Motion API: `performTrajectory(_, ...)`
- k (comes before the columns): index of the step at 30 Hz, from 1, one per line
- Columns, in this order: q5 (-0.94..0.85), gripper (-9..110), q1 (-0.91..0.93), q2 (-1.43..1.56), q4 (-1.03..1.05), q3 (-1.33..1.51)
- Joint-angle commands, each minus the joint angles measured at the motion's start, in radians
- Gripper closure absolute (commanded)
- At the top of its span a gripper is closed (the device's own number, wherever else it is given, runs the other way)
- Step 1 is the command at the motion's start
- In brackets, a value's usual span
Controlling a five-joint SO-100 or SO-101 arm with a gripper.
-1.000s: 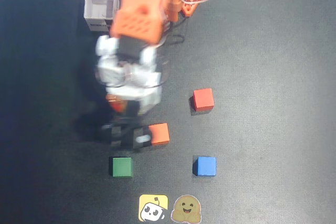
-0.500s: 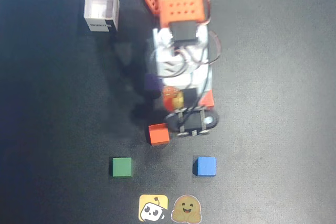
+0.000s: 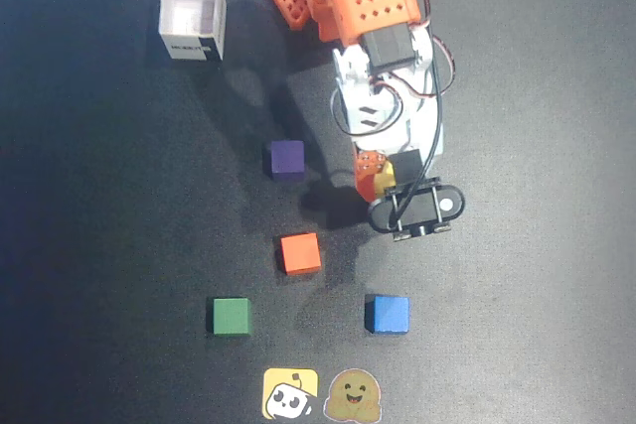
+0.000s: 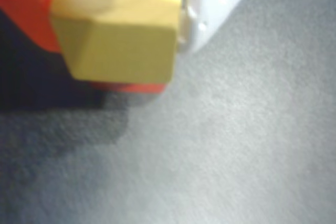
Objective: Put the yellow cube on top of the red cube.
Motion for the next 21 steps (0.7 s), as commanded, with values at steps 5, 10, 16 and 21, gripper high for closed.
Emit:
performTrajectory(5,0.009,96,0.000,0.041,-0.054,-0.011)
performTrajectory(10,0.015,96,0.008,0.029,-0.074,-0.009)
performTrajectory(16,0.015,96,0.012,0.011,-0.121,0.044)
performTrajectory(21,0.012,96,0.021,0.015,-0.124,0.054)
